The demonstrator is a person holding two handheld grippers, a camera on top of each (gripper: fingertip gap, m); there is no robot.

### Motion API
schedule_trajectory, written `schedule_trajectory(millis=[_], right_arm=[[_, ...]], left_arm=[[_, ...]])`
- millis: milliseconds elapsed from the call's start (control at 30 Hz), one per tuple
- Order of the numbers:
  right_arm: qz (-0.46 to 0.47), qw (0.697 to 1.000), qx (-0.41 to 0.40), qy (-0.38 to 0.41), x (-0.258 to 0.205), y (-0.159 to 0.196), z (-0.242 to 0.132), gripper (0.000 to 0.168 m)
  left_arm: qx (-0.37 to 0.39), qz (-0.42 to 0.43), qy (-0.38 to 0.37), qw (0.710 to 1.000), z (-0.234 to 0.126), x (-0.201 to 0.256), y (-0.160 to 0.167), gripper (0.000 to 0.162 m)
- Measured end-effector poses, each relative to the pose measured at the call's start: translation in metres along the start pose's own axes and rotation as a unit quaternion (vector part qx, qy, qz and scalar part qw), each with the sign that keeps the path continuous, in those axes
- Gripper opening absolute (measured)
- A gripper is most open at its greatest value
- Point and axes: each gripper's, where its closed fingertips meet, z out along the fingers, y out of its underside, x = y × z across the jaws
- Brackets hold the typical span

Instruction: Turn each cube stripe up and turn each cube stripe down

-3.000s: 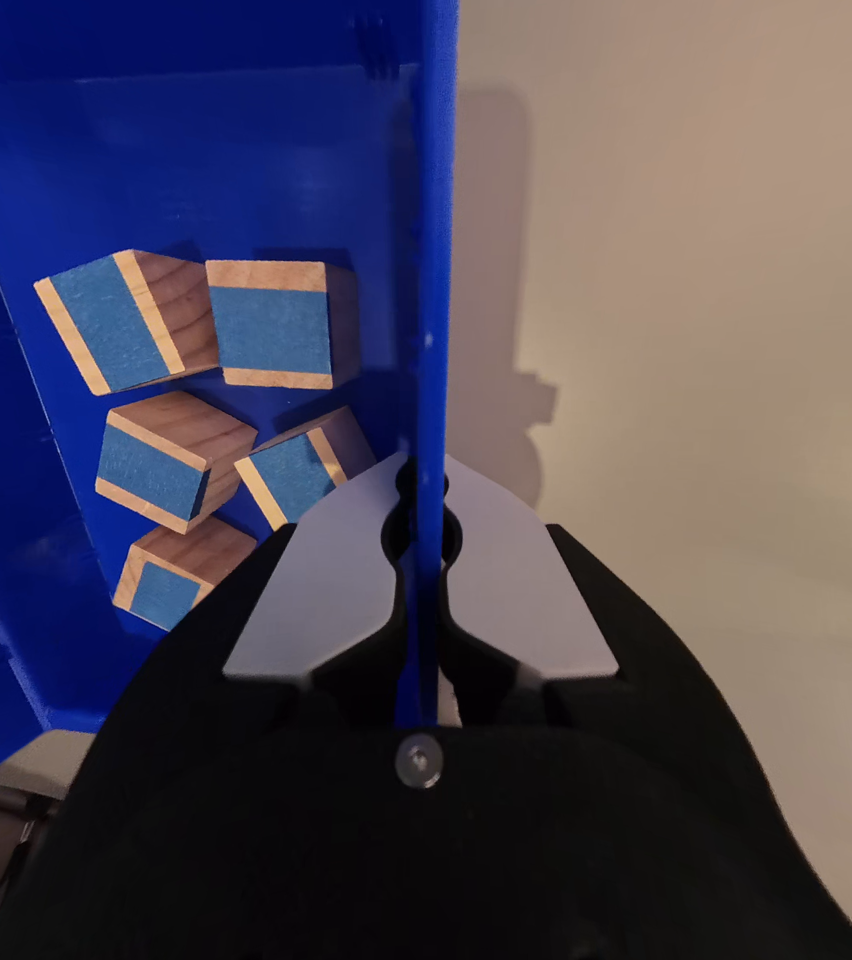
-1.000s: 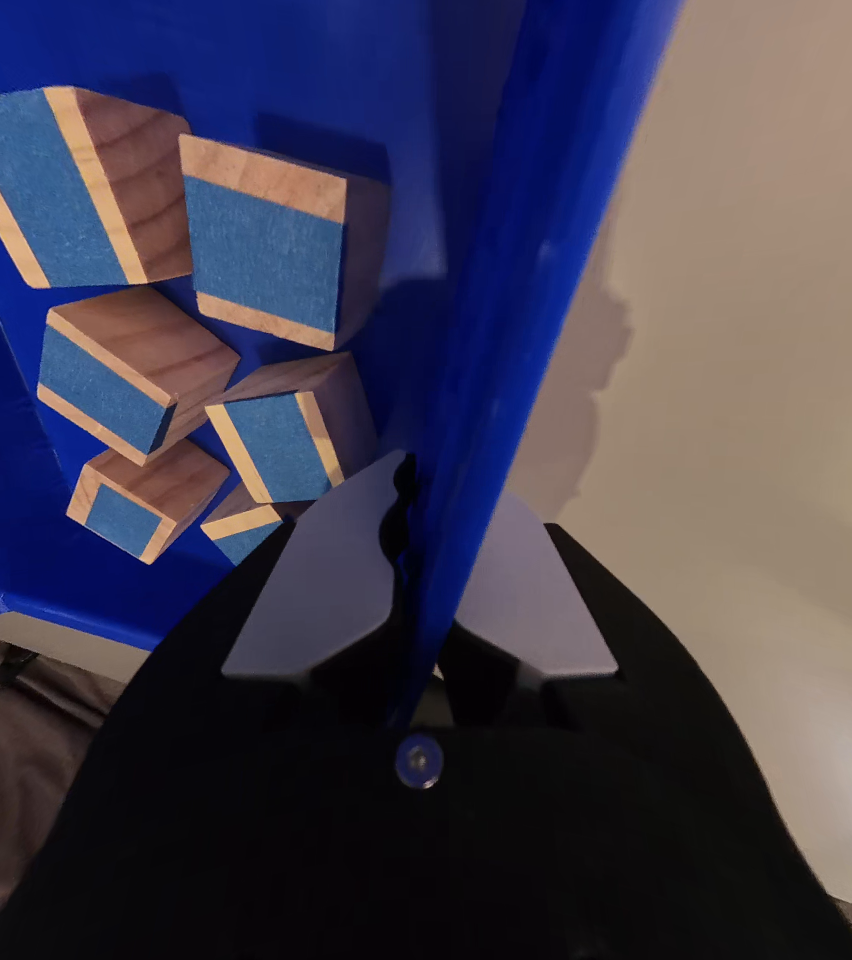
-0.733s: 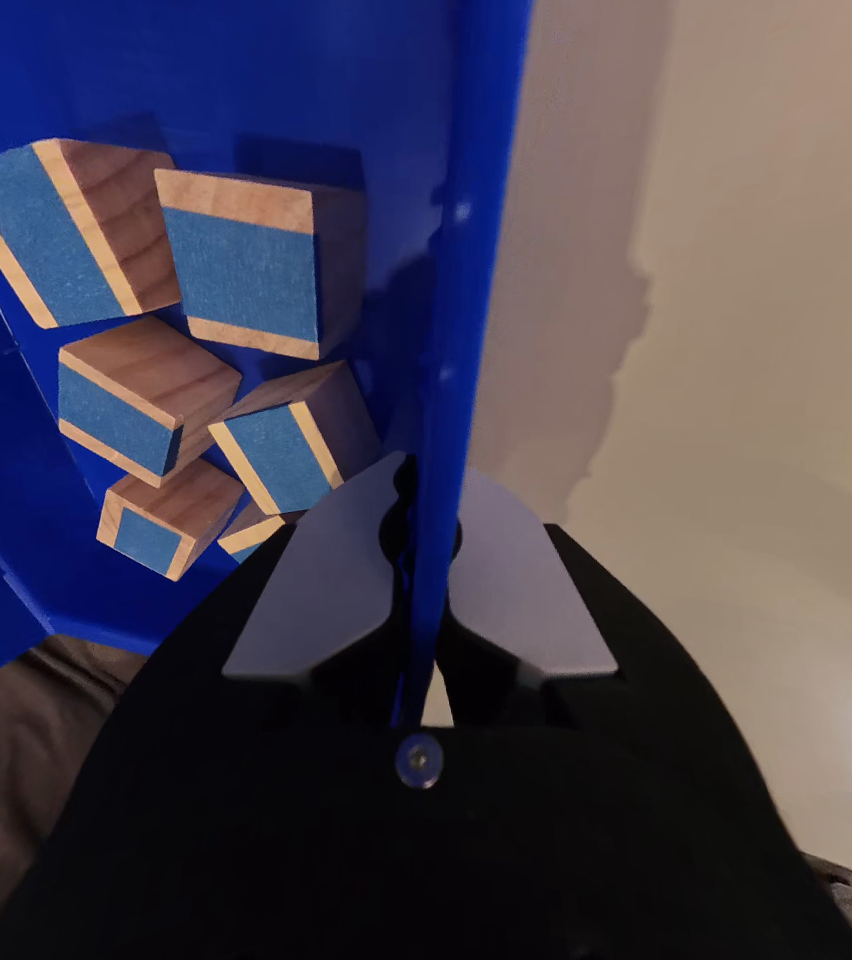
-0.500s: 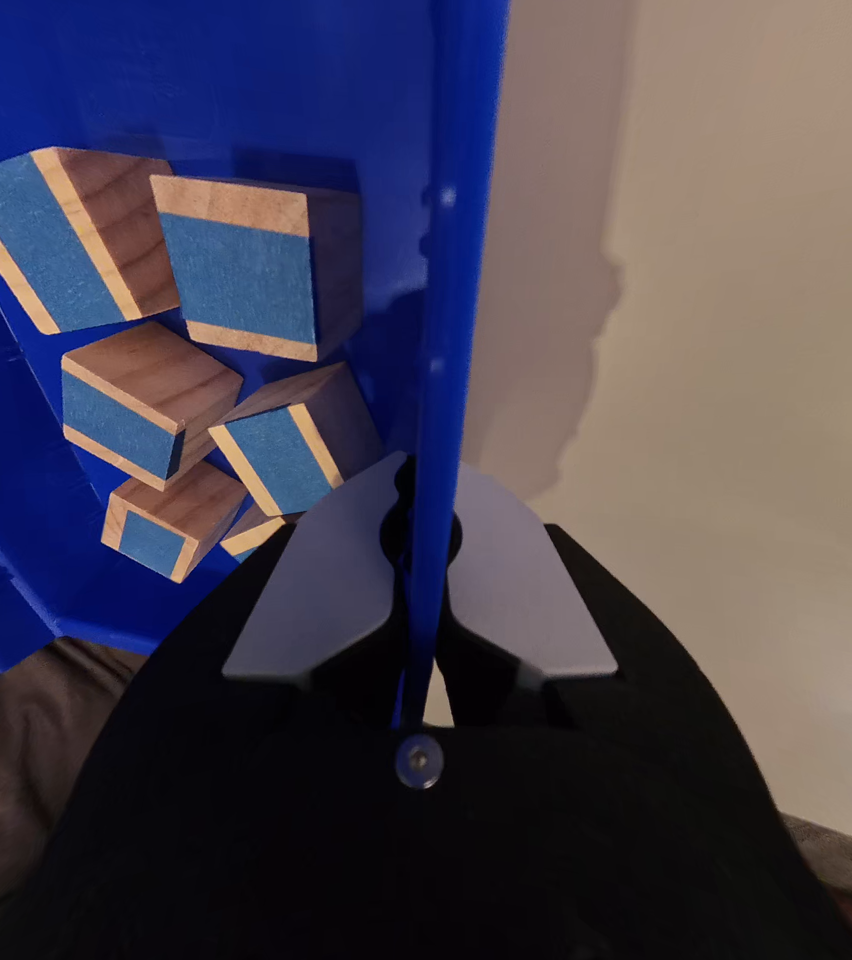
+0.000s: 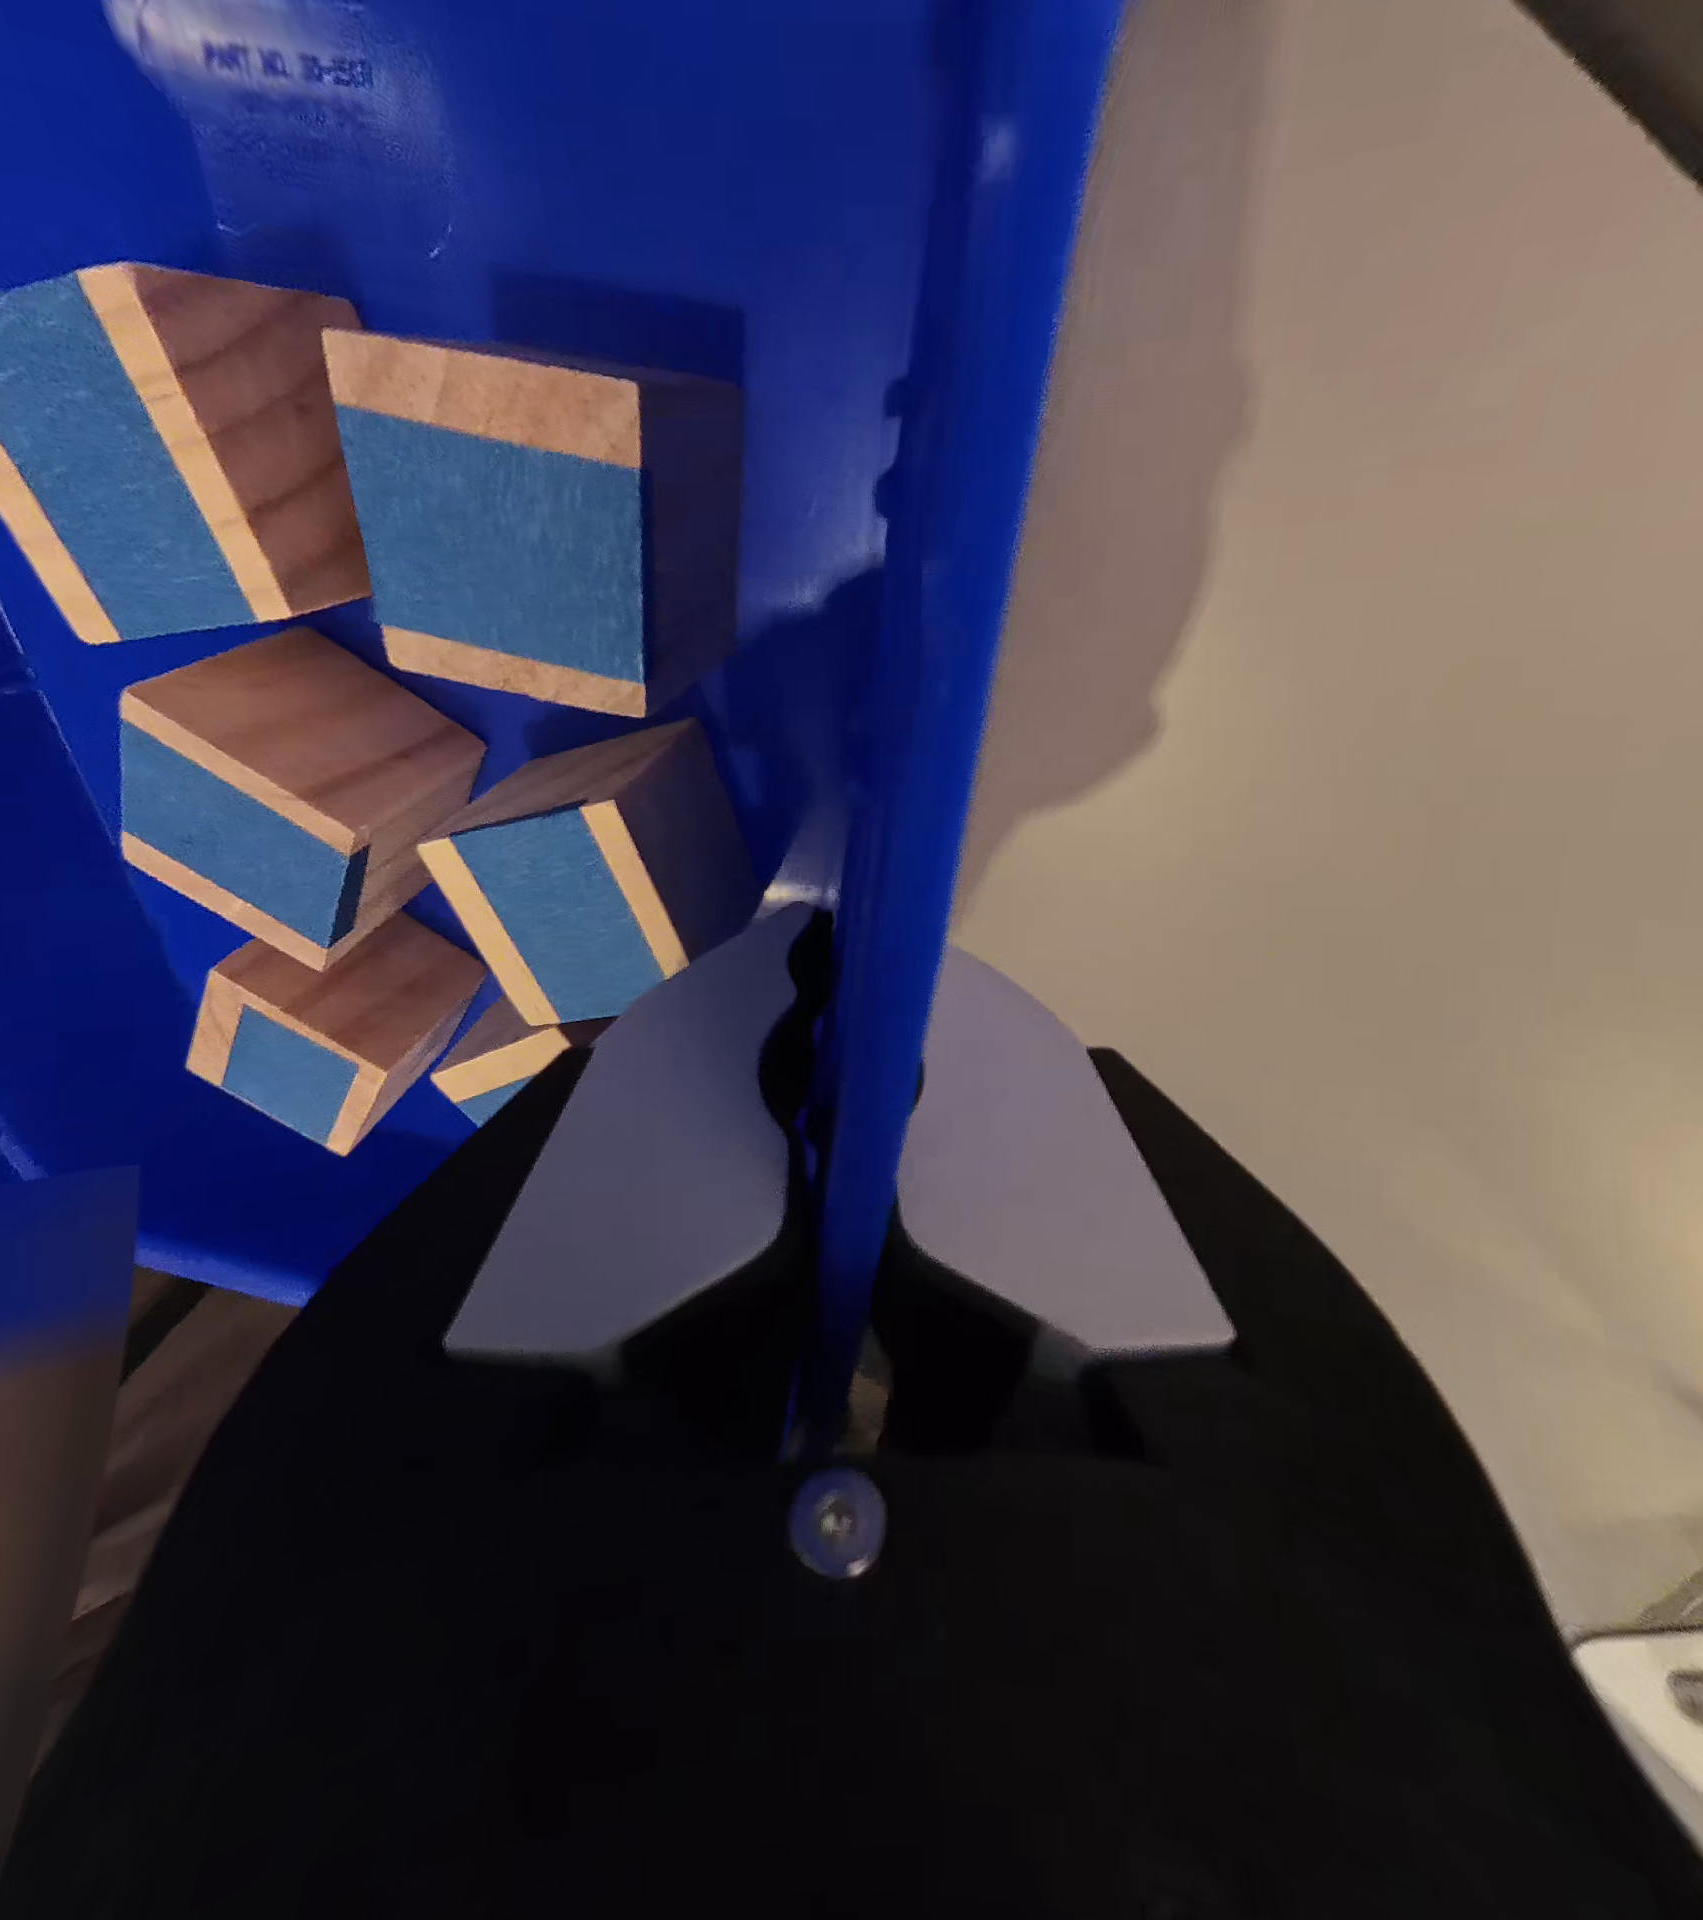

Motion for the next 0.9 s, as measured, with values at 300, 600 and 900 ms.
schedule_trajectory(millis=[300,600,900], right_arm=[[-0.154,0.987,-0.041,-0.032,-0.163,-0.125,0.048,0.006],[-0.221,0.972,-0.073,-0.027,-0.259,-0.196,0.11,0.007],[-0.214,0.971,-0.106,-0.017,-0.28,-0.215,0.182,0.008]], left_arm=[[0.111,-0.072,-0.042,0.99,-0.09,-0.033,0.029,0.041],[0.21,-0.037,-0.077,0.974,-0.119,-0.035,0.023,0.024],[0.15,-0.033,-0.03,0.988,-0.087,-0.036,0.031,0.032]])
